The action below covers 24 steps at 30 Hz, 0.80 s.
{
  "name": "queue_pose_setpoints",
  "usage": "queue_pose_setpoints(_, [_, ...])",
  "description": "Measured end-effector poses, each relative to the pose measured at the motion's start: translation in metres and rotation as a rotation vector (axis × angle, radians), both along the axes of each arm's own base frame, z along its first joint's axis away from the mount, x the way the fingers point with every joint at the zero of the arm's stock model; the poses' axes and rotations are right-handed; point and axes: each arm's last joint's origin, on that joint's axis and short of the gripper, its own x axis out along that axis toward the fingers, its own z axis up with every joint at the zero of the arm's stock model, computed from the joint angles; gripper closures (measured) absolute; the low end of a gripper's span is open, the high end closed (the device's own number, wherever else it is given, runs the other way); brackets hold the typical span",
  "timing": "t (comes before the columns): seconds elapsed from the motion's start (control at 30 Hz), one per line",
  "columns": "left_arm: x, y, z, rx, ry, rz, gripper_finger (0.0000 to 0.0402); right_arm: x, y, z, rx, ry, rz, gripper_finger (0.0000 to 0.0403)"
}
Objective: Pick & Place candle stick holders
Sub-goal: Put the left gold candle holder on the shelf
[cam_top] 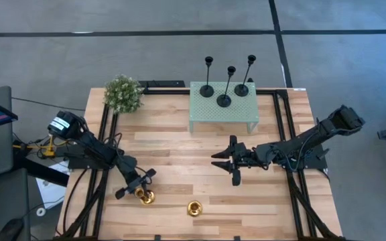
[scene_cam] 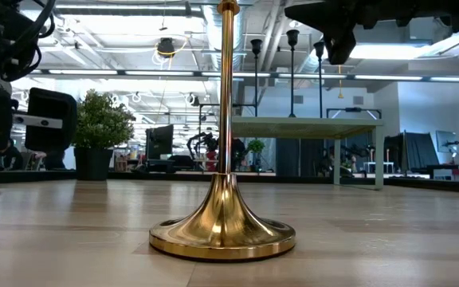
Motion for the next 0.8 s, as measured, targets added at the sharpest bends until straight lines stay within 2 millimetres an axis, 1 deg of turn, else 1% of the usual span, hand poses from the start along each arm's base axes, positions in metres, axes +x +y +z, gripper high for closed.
queue_pose_setpoints(0.23, [0.0,0.0,0.0,-0.001,-0.003,0.0,0.0385,0.0,0.0,0.0,0.0,0.0,0.0,0.0285])
queue_pose_setpoints(0.33, [0.001,0.0,0.001,-0.022,0.02,0.038,0.0383,0.0,0.0,0.0,0.0,0.0,0.0,0.0285])
queue_pose_setpoints(0.47, [0.005,0.004,0.003,-0.104,0.104,0.253,0.0379,0.0,0.0,0.0,0.0,0.0,0.001,0.0285])
queue_pose_setpoints(0.53, [0.006,0.005,0.003,-0.112,0.102,0.318,0.0386,0.0,0.0,0.0,0.001,-0.002,0.001,0.0285])
queue_pose_setpoints(0.63, [0.008,0.006,0.005,-0.121,0.078,0.369,0.0387,0.0,0.0,0.0,-0.005,-0.001,0.002,0.0285])
queue_pose_setpoints(0.8, [0.014,0.004,0.025,-0.219,0.032,0.42,0.0387,-0.002,0.005,-0.002,-0.021,0.025,0.021,0.0285])
